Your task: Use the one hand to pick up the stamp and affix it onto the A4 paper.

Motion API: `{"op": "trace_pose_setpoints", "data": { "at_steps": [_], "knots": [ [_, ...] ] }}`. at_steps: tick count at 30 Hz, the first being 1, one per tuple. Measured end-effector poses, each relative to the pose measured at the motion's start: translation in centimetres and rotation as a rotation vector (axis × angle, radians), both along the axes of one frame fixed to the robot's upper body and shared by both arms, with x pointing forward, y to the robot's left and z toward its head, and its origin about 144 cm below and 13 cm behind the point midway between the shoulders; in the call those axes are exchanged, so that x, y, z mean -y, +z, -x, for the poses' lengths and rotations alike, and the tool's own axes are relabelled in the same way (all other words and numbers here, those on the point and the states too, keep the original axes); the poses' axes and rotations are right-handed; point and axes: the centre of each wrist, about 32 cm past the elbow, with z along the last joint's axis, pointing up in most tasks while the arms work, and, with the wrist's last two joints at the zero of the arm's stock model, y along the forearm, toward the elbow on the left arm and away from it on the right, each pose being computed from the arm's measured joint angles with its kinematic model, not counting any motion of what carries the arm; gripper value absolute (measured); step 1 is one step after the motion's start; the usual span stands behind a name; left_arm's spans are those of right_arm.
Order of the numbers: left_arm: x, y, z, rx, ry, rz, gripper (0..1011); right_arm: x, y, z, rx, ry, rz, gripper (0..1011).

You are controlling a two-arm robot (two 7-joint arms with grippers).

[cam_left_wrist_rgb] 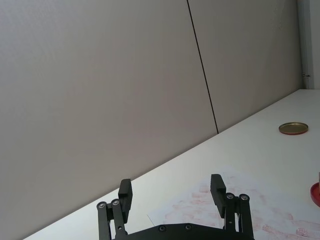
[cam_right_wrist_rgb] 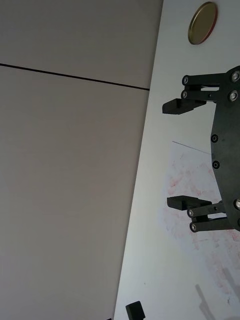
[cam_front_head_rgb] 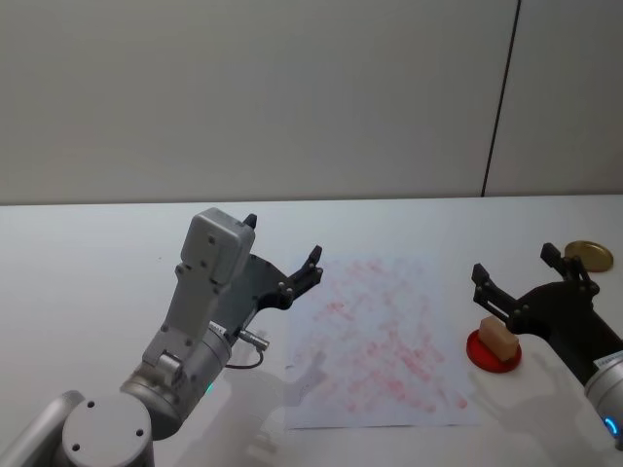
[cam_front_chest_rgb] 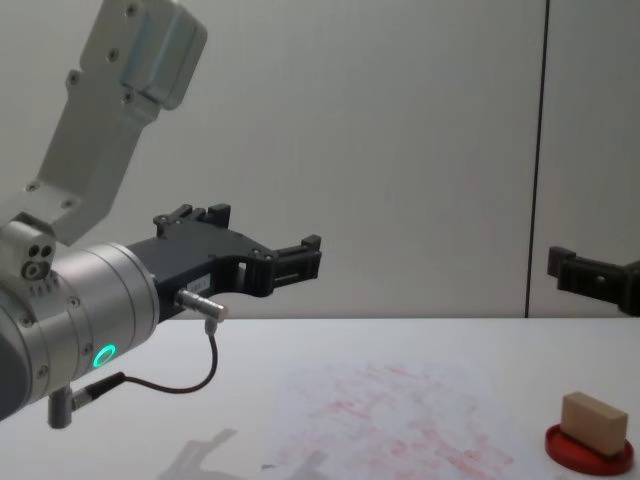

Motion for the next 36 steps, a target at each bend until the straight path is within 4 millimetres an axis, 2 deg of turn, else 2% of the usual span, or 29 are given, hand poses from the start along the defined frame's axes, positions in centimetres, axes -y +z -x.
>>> {"op": "trace_pose_setpoints", "data": {
  "at_steps": [23,36],
  "knots": [
    [0.0,0.0,0.0,0.0,0.0,0.0,993,0.1,0.0,-0.1,-0.001,-0.001,0.002,1001],
    [0.0,0.0,0.0,0.0,0.0,0.0,993,1.3,-0.6,-1.3,-0.054,0.019,0.026,1001]
  ]
}}
